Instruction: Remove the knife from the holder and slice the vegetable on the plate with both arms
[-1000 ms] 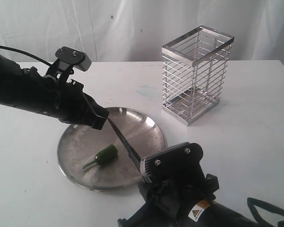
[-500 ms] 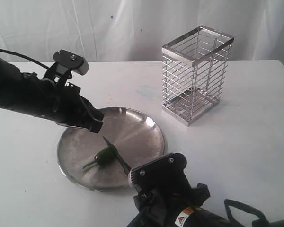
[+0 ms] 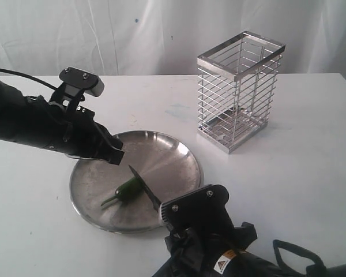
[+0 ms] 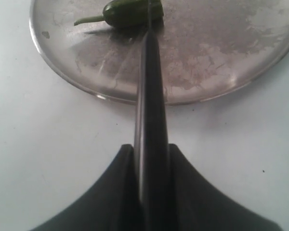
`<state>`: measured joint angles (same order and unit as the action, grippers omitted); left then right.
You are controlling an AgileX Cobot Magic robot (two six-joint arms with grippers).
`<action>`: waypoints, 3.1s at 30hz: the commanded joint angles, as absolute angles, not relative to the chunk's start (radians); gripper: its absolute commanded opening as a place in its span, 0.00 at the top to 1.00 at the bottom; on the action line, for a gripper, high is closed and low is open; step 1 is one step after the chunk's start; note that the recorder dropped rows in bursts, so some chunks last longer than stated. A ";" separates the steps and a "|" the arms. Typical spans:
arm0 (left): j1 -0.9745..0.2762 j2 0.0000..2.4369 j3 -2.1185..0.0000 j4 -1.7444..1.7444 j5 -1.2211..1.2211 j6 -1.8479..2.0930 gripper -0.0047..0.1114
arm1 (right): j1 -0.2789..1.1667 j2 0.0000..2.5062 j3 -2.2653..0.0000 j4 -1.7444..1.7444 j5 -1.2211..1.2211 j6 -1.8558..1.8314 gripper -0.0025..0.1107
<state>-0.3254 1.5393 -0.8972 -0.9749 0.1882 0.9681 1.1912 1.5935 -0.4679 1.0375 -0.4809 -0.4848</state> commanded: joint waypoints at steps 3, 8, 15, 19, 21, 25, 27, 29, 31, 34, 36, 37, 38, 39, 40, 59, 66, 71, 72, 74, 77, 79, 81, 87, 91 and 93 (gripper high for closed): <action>-0.322 1.527 -0.892 -0.994 0.198 0.969 0.96 | 1.186 1.599 -0.470 1.030 -0.492 -0.494 0.98; -0.322 1.527 -0.892 -1.013 0.202 0.969 0.96 | 1.158 1.599 -0.494 1.022 -0.463 -0.509 0.98; -0.322 1.527 -0.892 -1.014 0.206 0.969 0.96 | 1.153 1.666 -0.521 1.034 -0.435 -0.540 0.98; -0.322 1.527 -0.892 -1.017 0.206 0.969 0.96 | 1.153 1.679 -0.523 1.034 -0.456 -0.540 0.98; -0.322 1.527 -0.892 -1.017 0.206 0.969 0.96 | 1.153 1.679 -0.525 1.034 -0.461 -0.540 0.98; -0.322 1.546 -0.892 -1.016 0.211 0.969 0.96 | 1.153 1.679 -0.524 1.034 -0.479 -0.540 0.98; -0.322 1.565 -0.892 -1.024 0.219 0.969 0.96 | 1.153 1.679 -0.524 1.034 -0.481 -0.540 0.98; -0.322 1.583 -0.892 -1.032 0.225 0.969 0.96 | 1.153 1.679 -0.524 1.034 -0.472 -0.540 0.98; -0.322 1.600 -0.892 -1.034 0.225 0.969 0.96 | 1.153 1.679 -0.524 1.034 -0.472 -0.540 0.98; -0.322 1.613 -0.892 -1.034 0.221 0.969 0.96 | 1.153 1.679 -0.524 1.034 -0.472 -0.540 0.98; -0.322 1.615 -0.892 -1.036 0.211 0.969 0.96 | 1.153 1.679 -0.524 1.034 -0.472 -0.540 0.98; -0.322 1.615 -0.894 -1.039 0.211 0.969 0.96 | 1.153 1.679 -0.524 1.034 -0.472 -0.540 0.98; -0.322 1.615 -0.896 -1.044 0.211 0.969 0.96 | 1.153 1.679 -0.524 1.034 -0.472 -0.540 0.98; -0.322 1.615 -0.899 -1.054 0.211 0.969 0.96 | 1.153 1.679 -0.524 1.034 -0.472 -0.540 0.98; -0.322 1.615 -0.903 -1.066 0.211 0.973 0.96 | 1.153 1.679 -0.524 1.034 -0.472 -0.540 0.98; -0.375 1.705 -0.959 -1.174 0.192 1.104 0.96 | 1.153 1.679 -0.526 1.044 -0.472 -0.540 0.98; -0.375 1.739 -0.960 -1.174 0.194 1.122 0.96 | 1.153 1.679 -0.526 1.045 -0.475 -0.540 0.98; -0.375 1.753 -0.960 -1.178 0.194 1.122 0.96 | 1.153 1.679 -0.526 1.046 -0.476 -0.540 0.98; -0.375 1.753 -0.960 -1.178 0.194 1.122 0.96 | 1.153 1.679 -0.526 1.049 -0.476 -0.540 0.98; -0.375 1.753 -0.960 -1.178 0.194 1.122 0.96 | 1.153 1.679 -0.526 1.064 -0.486 -0.540 0.98; -0.375 1.753 -0.960 -1.178 0.192 1.122 0.96 | 1.153 1.679 -0.526 1.066 -0.495 -0.540 0.98; -0.375 1.753 -0.960 -1.178 0.192 1.122 0.96 | 1.153 1.679 -0.526 1.066 -0.491 -0.540 0.98; -0.375 1.753 -0.960 -1.178 0.192 1.122 0.96 | 1.153 1.679 -0.526 1.066 -0.485 -0.540 0.98; -0.375 1.753 -0.960 -1.178 0.190 1.122 0.96 | 1.153 1.679 -0.526 1.061 -0.480 -0.540 0.98; -0.375 1.753 -0.960 -1.178 0.186 1.124 0.96 | 1.156 1.675 -0.526 1.051 -0.497 -0.540 0.98; -0.375 1.753 -0.960 -1.178 0.182 1.124 0.96 | 1.156 1.673 -0.526 1.036 -0.497 -0.540 0.98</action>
<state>-0.3719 1.7526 -0.9566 -1.1619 0.1742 1.1187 1.1586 1.6797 -0.5173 1.0544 -0.4805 -0.5314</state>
